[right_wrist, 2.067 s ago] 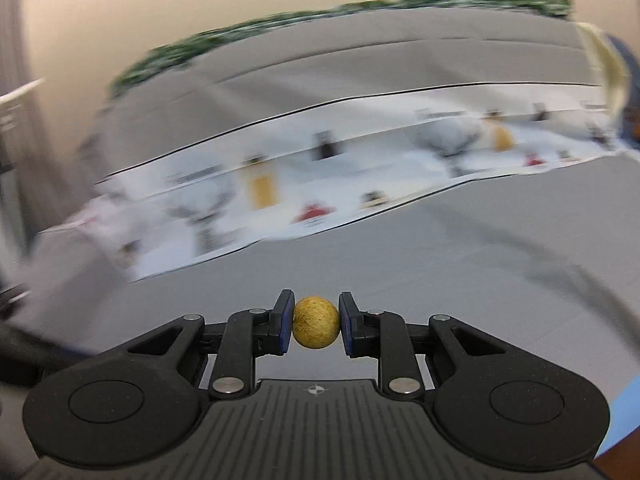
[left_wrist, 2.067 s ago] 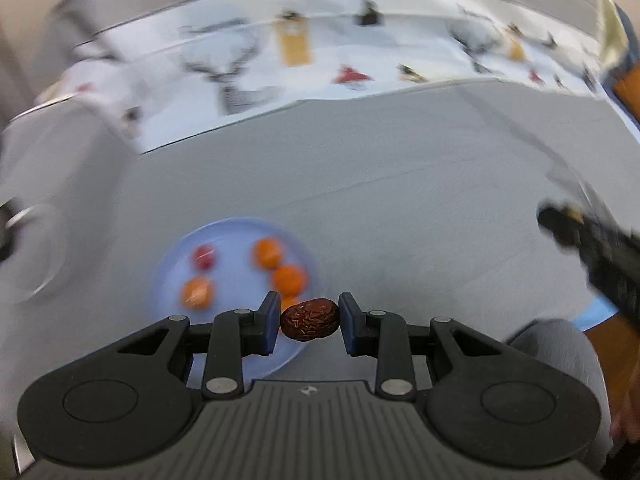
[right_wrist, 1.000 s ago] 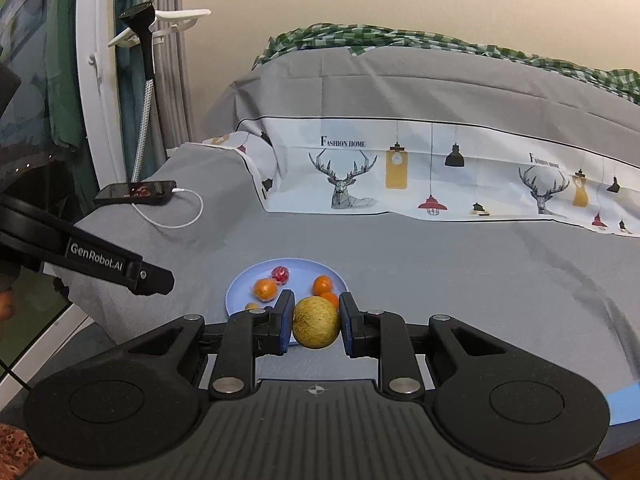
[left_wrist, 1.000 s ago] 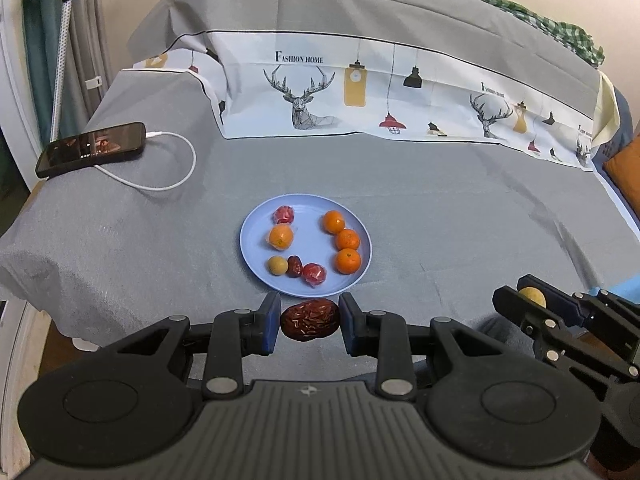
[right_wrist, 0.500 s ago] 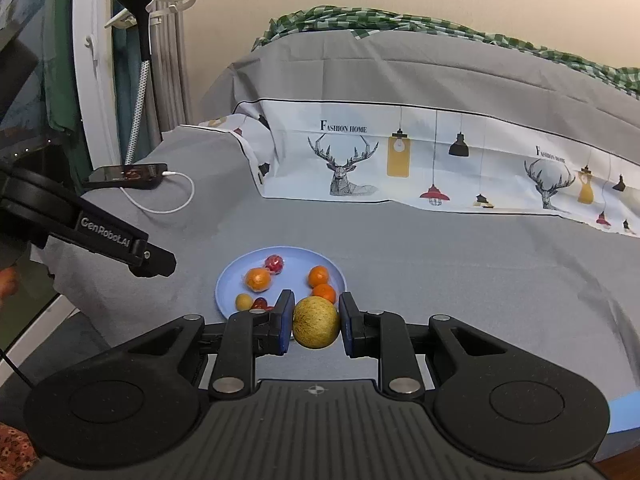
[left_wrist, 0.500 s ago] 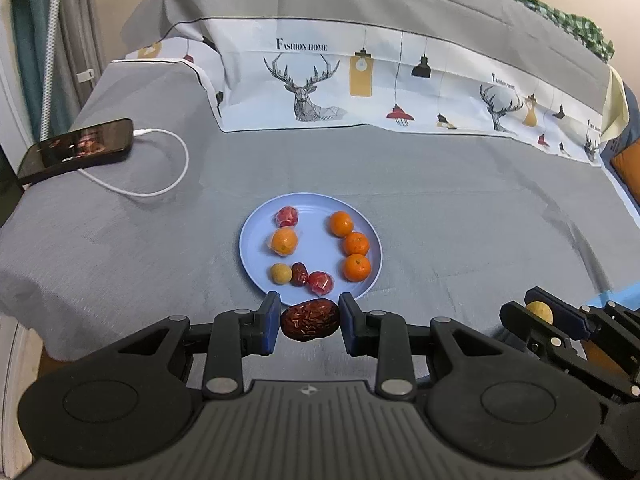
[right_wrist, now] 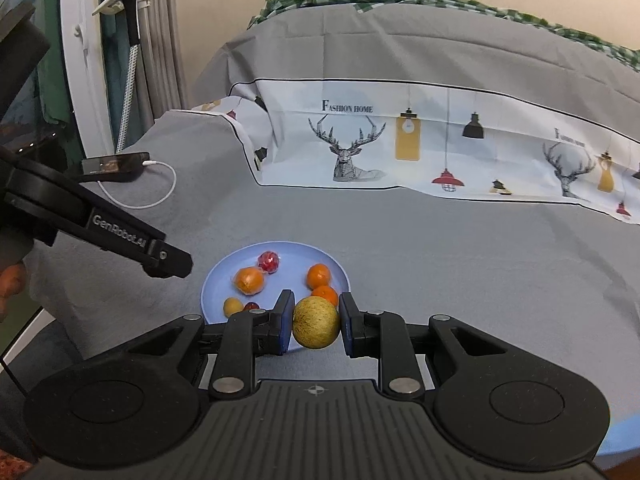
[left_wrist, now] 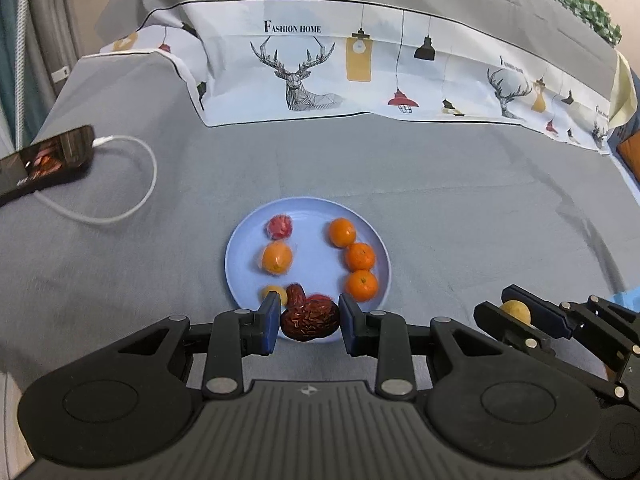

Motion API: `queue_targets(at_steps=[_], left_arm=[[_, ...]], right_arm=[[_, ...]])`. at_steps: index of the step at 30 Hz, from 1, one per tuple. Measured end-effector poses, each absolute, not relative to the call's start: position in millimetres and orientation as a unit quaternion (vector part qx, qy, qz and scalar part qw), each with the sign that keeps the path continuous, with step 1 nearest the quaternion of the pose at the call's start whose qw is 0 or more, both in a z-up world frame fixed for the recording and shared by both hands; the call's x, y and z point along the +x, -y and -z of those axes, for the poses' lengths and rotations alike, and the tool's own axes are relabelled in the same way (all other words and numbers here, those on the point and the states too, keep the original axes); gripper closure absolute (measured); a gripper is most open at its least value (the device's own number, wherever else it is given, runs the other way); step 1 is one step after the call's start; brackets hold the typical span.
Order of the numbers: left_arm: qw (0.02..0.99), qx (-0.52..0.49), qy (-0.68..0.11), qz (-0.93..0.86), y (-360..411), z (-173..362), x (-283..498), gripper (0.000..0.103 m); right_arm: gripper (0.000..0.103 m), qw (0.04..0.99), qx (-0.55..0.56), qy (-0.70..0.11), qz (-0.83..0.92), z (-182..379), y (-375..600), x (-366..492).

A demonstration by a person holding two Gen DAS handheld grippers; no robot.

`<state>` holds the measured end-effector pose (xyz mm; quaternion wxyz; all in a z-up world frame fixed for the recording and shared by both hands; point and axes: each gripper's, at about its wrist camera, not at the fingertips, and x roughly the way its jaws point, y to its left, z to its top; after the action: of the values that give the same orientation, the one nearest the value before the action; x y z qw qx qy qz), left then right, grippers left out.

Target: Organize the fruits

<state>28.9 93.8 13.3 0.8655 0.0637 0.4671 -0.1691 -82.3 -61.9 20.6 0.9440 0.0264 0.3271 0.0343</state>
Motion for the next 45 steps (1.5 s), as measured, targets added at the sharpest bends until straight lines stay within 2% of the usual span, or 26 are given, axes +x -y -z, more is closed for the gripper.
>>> queue_targets(at_steps=[15,27,28,29,30,31,32,33,34,35,45], left_arm=[[0.84,0.097,-0.512,0.153,-64.3,62.7,127.2,0.068],[0.834,0.116,-0.522,0.136,-59.9,103.0,165.7,0.068],[0.836,0.119,-0.519,0.136,-59.1,103.3,166.8,0.068],[0.837,0.12,-0.515,0.14,-58.6,103.7,167.6,0.053],[0.835,0.122,-0.516,0.147,-57.6,104.6,168.3,0.02],[0.833,0.127,-0.518,0.147,-56.6,105.4,168.3,0.007],[0.835,0.131,-0.516,0.139,-56.8,104.3,166.4,0.001],[0.842,0.13,-0.507,0.134,-58.5,101.1,162.4,0.001],[0.843,0.13,-0.504,0.137,-59.8,98.0,159.4,0.001],[0.84,0.13,-0.506,0.142,-60.9,95.1,155.8,0.001],[0.848,0.14,-0.493,0.131,-79.3,53.3,84.5,0.0]], right_arm=[[0.078,0.921,0.02,-0.383,-0.073,52.3,51.7,22.3],[0.078,0.904,0.002,-0.417,-0.096,94.0,38.3,70.4],[0.078,0.903,-0.003,-0.419,-0.099,96.0,36.8,72.4],[0.077,0.9,-0.009,-0.423,-0.105,98.4,34.8,74.9],[0.075,0.895,-0.012,-0.431,-0.111,101.2,32.9,77.5],[0.066,0.894,-0.011,-0.434,-0.111,102.7,31.8,79.4],[0.054,0.895,-0.009,-0.431,-0.111,101.4,30.5,78.3],[0.042,0.894,-0.013,-0.434,-0.107,99.1,28.0,76.9],[0.014,0.894,-0.019,-0.438,-0.098,96.1,26.2,74.5],[0.006,0.896,-0.024,-0.435,-0.087,91.6,25.5,69.6],[0.002,0.897,-0.001,-0.44,-0.036,43.1,38.0,-0.8]])
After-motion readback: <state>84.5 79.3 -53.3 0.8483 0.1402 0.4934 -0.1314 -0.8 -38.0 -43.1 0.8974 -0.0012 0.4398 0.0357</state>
